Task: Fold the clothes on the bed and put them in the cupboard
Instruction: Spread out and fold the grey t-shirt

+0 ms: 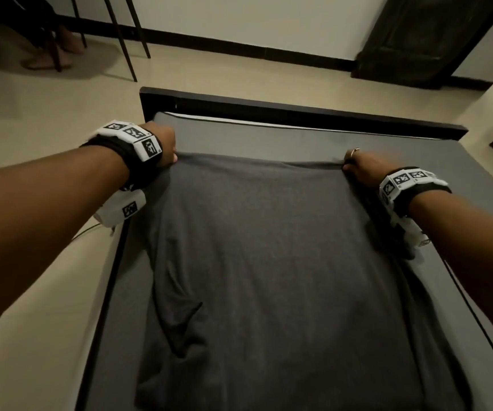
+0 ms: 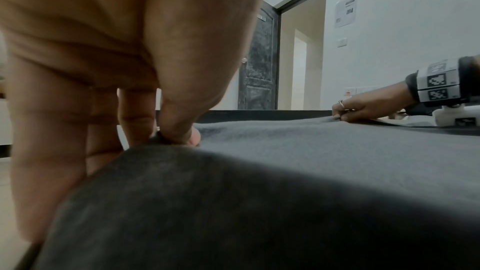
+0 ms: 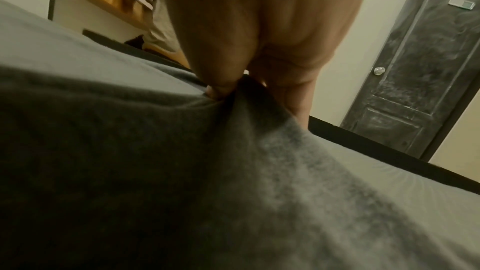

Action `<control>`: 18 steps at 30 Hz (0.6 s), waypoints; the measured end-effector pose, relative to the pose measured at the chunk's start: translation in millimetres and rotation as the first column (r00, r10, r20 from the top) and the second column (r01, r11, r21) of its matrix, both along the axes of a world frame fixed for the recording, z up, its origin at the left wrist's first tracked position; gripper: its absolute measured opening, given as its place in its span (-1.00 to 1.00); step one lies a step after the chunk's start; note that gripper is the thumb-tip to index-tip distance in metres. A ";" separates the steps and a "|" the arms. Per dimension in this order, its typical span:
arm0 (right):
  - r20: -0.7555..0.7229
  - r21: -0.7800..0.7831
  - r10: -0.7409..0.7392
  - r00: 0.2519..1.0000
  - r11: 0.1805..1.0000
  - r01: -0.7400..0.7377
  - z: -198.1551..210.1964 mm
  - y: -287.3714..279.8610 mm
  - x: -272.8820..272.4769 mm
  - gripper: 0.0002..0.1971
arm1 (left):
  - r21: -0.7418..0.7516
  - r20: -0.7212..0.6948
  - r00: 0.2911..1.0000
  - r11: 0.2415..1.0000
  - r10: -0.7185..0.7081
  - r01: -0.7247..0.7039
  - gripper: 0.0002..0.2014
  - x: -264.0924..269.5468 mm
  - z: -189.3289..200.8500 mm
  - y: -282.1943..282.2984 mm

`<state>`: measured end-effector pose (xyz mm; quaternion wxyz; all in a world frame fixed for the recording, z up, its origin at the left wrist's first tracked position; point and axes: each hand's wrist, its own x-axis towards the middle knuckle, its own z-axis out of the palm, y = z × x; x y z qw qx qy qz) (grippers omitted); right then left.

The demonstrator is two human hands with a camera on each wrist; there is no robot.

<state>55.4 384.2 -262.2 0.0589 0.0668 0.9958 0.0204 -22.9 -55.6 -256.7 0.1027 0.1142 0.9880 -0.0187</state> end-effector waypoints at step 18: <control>0.181 -0.260 -0.191 0.965 0.937 0.234 23.3 9.1 6.7 -0.27 | 0.056 -0.003 0.999 0.997 0.054 -0.054 -0.42 -1.9 3.4 -5.1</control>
